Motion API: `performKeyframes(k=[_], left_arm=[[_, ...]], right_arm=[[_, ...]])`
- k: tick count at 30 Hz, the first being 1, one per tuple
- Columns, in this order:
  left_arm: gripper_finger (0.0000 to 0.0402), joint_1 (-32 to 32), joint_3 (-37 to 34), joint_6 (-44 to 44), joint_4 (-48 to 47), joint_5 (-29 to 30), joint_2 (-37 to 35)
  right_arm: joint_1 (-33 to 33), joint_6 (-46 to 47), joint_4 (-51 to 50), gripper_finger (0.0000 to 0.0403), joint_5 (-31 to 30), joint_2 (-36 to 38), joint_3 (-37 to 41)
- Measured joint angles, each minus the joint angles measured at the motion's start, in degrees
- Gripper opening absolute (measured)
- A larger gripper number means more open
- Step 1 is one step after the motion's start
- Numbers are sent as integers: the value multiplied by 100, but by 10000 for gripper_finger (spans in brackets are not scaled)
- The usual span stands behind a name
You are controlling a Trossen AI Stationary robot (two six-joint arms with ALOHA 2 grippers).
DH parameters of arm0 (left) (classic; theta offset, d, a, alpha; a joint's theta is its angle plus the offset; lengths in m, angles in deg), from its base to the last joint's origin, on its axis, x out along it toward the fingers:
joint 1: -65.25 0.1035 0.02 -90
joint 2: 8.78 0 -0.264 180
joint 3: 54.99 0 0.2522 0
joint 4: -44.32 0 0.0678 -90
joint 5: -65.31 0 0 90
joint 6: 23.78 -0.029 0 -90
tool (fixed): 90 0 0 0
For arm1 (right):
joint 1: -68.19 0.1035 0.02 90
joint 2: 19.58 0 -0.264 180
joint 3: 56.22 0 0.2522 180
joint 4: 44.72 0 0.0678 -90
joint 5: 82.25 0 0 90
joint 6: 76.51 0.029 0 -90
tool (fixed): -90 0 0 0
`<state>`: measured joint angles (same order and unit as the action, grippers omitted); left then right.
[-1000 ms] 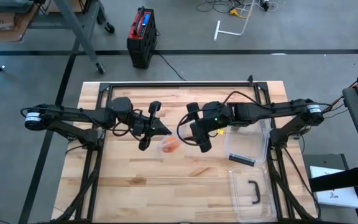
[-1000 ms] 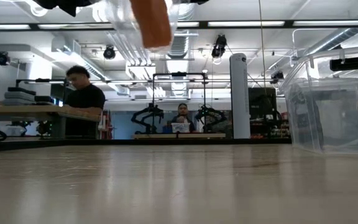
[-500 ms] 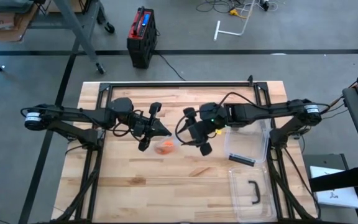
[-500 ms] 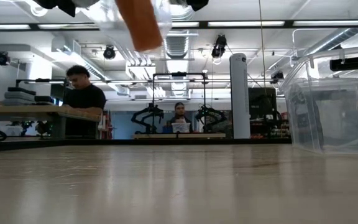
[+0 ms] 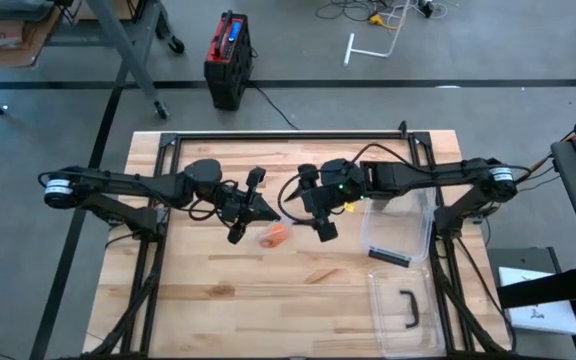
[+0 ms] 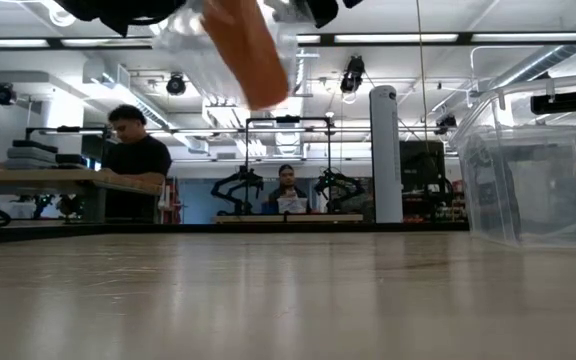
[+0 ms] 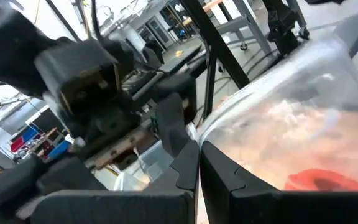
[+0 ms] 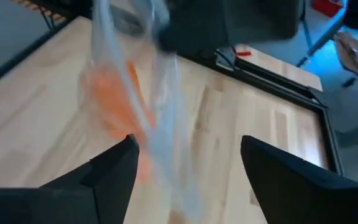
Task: Roll bandage
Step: Put the rolled orange bandage into the transparent zip bag
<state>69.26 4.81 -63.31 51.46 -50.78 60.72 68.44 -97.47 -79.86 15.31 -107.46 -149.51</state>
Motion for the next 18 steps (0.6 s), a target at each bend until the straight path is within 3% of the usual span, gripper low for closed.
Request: performKeyframes(k=[4, 11, 15, 18], left_arm=[[0, 0, 86, -52, -5, -17, 126], [0, -11, 264, 20, -58, -192, 402], [0, -10, 296, 22, -199, -192, 447], [0, -11, 299, 182, -214, -195, 418]], right_arm=[[-13, 40, -17, 273, 466, -127, 0], [-15, -2, -60, 237, 639, -421, 0], [-16, -37, -93, 200, 594, -424, -85], [-15, -184, -228, 146, 450, -369, -187]])
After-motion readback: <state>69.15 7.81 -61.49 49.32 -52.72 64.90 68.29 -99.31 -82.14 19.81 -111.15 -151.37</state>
